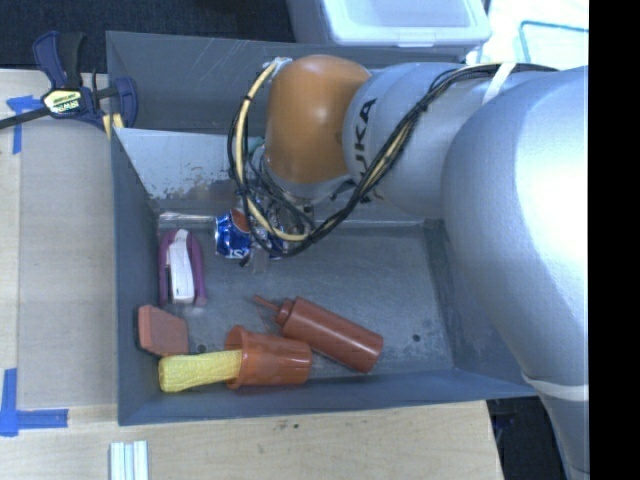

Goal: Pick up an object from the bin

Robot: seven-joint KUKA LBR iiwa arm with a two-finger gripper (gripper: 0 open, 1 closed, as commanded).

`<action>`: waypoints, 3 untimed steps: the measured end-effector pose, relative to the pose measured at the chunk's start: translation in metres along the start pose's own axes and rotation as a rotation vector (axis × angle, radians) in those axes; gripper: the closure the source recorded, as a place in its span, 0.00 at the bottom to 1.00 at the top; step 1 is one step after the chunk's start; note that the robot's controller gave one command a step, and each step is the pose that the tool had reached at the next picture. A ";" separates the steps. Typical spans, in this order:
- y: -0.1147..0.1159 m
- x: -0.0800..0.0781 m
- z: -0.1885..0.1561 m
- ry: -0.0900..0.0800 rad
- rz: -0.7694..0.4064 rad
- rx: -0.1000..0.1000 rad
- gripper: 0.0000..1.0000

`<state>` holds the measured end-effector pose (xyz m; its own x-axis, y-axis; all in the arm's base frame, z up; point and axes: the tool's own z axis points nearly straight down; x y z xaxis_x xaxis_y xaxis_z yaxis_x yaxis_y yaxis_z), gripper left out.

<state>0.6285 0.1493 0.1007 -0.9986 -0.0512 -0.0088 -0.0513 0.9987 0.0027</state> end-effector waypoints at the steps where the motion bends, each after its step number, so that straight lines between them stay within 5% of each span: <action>1: 0.000 0.000 -0.027 0.000 0.001 0.000 1.00; 3: 0.000 -0.003 -0.061 -0.011 0.003 -0.002 1.00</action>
Offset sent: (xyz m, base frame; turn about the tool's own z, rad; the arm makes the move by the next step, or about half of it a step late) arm -0.0005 -0.0003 0.0545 0.0004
